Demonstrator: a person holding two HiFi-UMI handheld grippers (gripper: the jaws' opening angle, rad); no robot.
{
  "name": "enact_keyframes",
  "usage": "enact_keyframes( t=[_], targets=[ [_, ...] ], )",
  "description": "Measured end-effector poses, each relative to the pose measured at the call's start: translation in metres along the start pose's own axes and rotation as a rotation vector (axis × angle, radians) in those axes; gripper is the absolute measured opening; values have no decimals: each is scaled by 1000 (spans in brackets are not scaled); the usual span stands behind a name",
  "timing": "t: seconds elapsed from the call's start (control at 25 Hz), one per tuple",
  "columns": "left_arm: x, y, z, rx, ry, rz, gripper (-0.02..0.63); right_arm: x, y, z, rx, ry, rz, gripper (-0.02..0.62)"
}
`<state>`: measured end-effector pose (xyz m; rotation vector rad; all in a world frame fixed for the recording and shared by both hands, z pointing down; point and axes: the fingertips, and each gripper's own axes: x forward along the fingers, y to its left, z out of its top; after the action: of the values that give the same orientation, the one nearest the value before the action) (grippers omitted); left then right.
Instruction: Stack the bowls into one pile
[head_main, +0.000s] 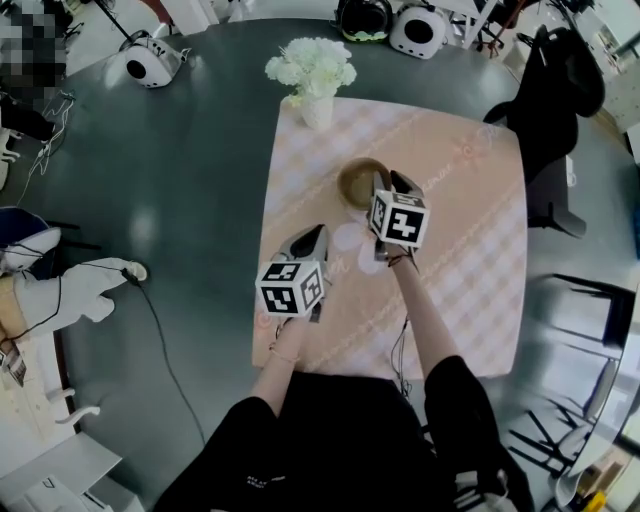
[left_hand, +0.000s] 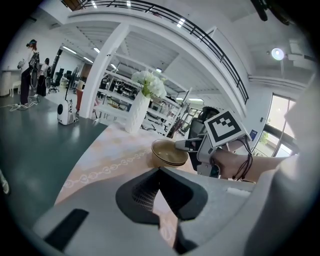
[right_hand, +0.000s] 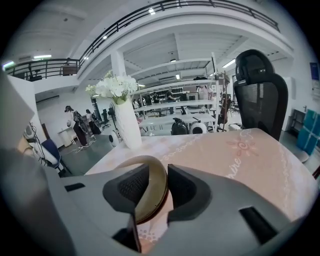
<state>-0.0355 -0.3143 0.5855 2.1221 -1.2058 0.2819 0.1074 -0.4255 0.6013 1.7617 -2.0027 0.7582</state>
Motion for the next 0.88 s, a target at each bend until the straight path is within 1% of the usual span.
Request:
enact_keyframes(
  t=[0.16, 0.24, 0.32, 0.44, 0.6, 0.68, 0.88],
  targets=[
    [-1, 0, 1, 0, -2, 1, -3, -3, -8, 2, -1, -14, -39, 140],
    [-3, 0, 1, 0, -4, 3, -3, -6, -9, 2, 20, -16, -36, 156],
    [-5, 1, 2, 2, -9, 4, -3, -9, -9, 1, 49, -14, -19, 153],
    [-9, -1, 7, 16, -29, -5, -3, -17, -9, 3, 73, -33, 3, 125],
    [-21, -3, 16, 51, -56, -11, -3, -35, -9, -3, 58, -43, 33, 37],
    [-29, -4, 19, 58, -74, -10, -3, -46, -7, -7, 70, -45, 74, 1],
    [-50, -12, 29, 85, -124, -23, -3, -79, 8, -12, 95, -81, 181, -6]
  ],
)
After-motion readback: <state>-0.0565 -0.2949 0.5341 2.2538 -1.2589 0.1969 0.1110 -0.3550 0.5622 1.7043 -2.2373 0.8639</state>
